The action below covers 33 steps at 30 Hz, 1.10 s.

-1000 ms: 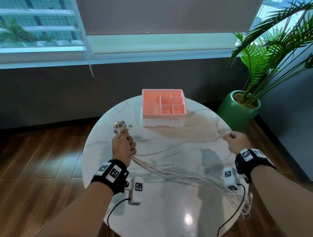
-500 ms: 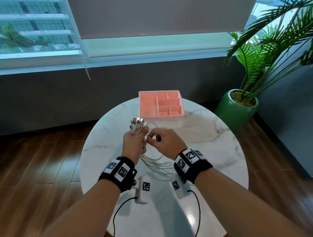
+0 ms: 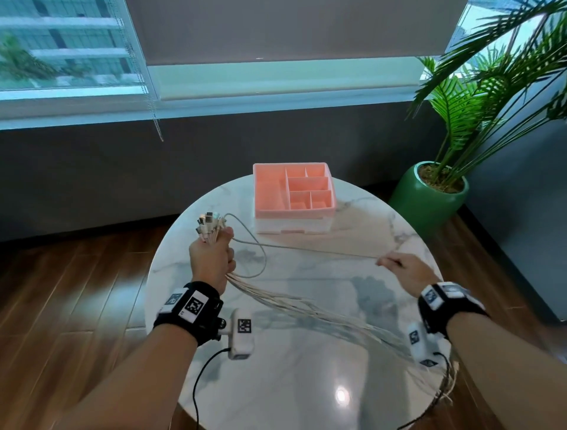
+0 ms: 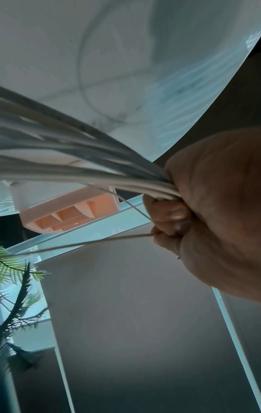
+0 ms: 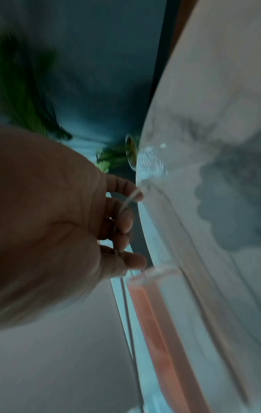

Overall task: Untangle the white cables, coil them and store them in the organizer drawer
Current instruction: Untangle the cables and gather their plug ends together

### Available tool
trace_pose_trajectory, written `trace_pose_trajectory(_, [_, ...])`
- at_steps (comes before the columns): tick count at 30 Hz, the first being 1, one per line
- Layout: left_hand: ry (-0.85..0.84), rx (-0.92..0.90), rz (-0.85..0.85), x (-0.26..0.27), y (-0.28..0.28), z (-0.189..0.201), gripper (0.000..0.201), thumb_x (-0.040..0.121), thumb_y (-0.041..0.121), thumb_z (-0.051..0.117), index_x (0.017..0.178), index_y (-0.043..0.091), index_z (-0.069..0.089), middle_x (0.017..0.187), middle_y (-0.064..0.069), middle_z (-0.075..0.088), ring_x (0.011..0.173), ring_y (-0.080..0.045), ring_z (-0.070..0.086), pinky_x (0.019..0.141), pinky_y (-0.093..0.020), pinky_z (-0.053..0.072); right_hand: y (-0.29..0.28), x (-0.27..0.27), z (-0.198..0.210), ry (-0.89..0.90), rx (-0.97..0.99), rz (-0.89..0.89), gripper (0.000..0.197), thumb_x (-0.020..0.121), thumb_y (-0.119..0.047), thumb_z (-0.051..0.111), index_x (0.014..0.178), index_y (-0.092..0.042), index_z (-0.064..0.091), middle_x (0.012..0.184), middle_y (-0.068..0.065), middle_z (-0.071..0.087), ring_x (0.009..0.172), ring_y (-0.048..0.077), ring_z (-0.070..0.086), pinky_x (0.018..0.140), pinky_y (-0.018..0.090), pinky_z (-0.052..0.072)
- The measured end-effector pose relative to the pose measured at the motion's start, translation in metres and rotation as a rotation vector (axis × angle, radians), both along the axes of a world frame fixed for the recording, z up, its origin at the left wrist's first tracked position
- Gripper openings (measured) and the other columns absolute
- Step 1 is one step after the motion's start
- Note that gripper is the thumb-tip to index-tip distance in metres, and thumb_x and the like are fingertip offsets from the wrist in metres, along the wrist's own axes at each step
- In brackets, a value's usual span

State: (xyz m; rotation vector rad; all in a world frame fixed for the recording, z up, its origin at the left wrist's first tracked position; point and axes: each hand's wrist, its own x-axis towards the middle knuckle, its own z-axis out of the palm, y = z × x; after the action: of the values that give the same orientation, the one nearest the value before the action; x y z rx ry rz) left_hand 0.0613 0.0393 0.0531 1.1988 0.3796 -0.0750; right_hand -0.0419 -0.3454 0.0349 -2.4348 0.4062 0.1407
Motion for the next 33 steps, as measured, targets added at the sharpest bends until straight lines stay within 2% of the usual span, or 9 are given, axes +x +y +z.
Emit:
trace_pose_trajectory(4, [-0.022,0.053,-0.112,-0.004,-0.013,-0.006,0.008,0.097,0.008,0.065,0.093,0.01,0.059,0.062,0.002,0.037,0.039,-0.007,0.028,0.037,-0.017,0.023,-0.039,-0.011,0.015,-0.048,-0.128,-0.137,0.02,0.097,-0.029,0.061,0.102,-0.017,0.077,0.104,0.004,0.074,0.096,0.024,0.065,0.082,0.034,0.048])
trace_pose_trajectory(10, [-0.013,0.043,-0.124,-0.003,-0.015,-0.001,0.023,0.096,0.019,0.069,0.077,0.012,0.058,0.052,0.006,0.03,0.039,-0.009,0.024,0.039,-0.018,0.019,-0.062,-0.045,0.023,0.193,-0.299,-0.219,0.044,0.085,-0.057,0.066,0.067,-0.017,0.07,0.072,0.002,0.071,0.066,0.02,0.064,0.064,0.033,0.049])
trace_pose_trajectory(14, [-0.004,-0.003,-0.053,-0.002,-0.008,0.0,0.028,0.096,0.025,0.069,0.075,0.013,0.056,0.052,0.005,0.028,0.04,-0.009,0.022,0.04,-0.018,0.017,-0.09,-0.094,-0.013,0.356,-0.314,-0.373,0.034,0.095,-0.036,0.062,0.073,-0.012,0.07,0.075,0.011,0.068,0.068,0.026,0.062,0.059,0.03,0.043])
trace_pose_trajectory(17, [0.002,-0.019,-0.023,-0.002,-0.004,-0.002,0.029,0.098,0.028,0.067,0.076,0.014,0.055,0.053,0.005,0.027,0.041,-0.009,0.02,0.041,-0.018,0.016,-0.112,-0.125,-0.044,0.491,-0.284,-0.513,0.021,0.095,-0.017,0.062,0.093,0.0,0.075,0.096,0.021,0.071,0.089,0.036,0.066,0.072,0.033,0.044])
trace_pose_trajectory(20, [0.02,-0.023,-0.02,-0.003,-0.006,-0.005,0.03,0.098,0.03,0.066,0.076,0.015,0.054,0.052,0.005,0.03,0.041,-0.009,0.021,0.04,-0.018,0.017,-0.117,-0.134,-0.059,0.589,-0.334,-0.533,0.028,0.093,-0.009,0.06,0.114,0.008,0.067,0.113,0.027,0.066,0.108,0.041,0.063,0.083,0.039,0.046])
trace_pose_trajectory(23, [0.008,-0.051,-0.029,-0.004,-0.012,-0.007,0.033,0.101,0.033,0.062,0.075,0.015,0.052,0.052,0.006,0.031,0.039,-0.008,0.021,0.04,-0.016,0.017,-0.095,-0.107,-0.046,0.555,-0.379,-0.437,0.027,0.091,-0.018,0.062,0.112,-0.004,0.069,0.113,0.02,0.067,0.105,0.037,0.065,0.087,0.038,0.051])
trace_pose_trajectory(26, [0.007,-0.076,-0.043,-0.005,-0.019,-0.004,0.035,0.102,0.034,0.059,0.073,0.017,0.049,0.052,0.006,0.032,0.038,-0.007,0.021,0.039,-0.015,0.017,-0.035,-0.052,-0.014,0.243,-0.211,-0.258,0.038,0.094,-0.025,0.063,0.128,-0.009,0.063,0.133,0.015,0.061,0.12,0.032,0.059,0.099,0.035,0.044])
trace_pose_trajectory(29, [0.012,-0.098,-0.055,-0.006,-0.026,0.002,0.037,0.103,0.035,0.057,0.072,0.019,0.046,0.053,0.006,0.032,0.039,-0.008,0.021,0.04,-0.014,0.017,0.056,-0.002,0.018,-0.001,-0.016,0.056,0.054,0.09,-0.04,0.07,0.135,-0.012,0.058,0.131,0.005,0.059,0.119,0.02,0.058,0.099,0.029,0.043])
trace_pose_trajectory(33, [0.025,-0.133,-0.03,-0.01,-0.029,0.009,0.041,0.104,0.036,0.056,0.07,0.021,0.039,0.055,0.005,0.027,0.041,-0.008,0.019,0.04,-0.016,0.016,0.179,0.028,0.041,0.022,0.057,0.46,0.077,0.079,-0.059,0.073,0.142,-0.022,0.048,0.138,-0.001,0.054,0.122,0.015,0.054,0.104,0.033,0.041])
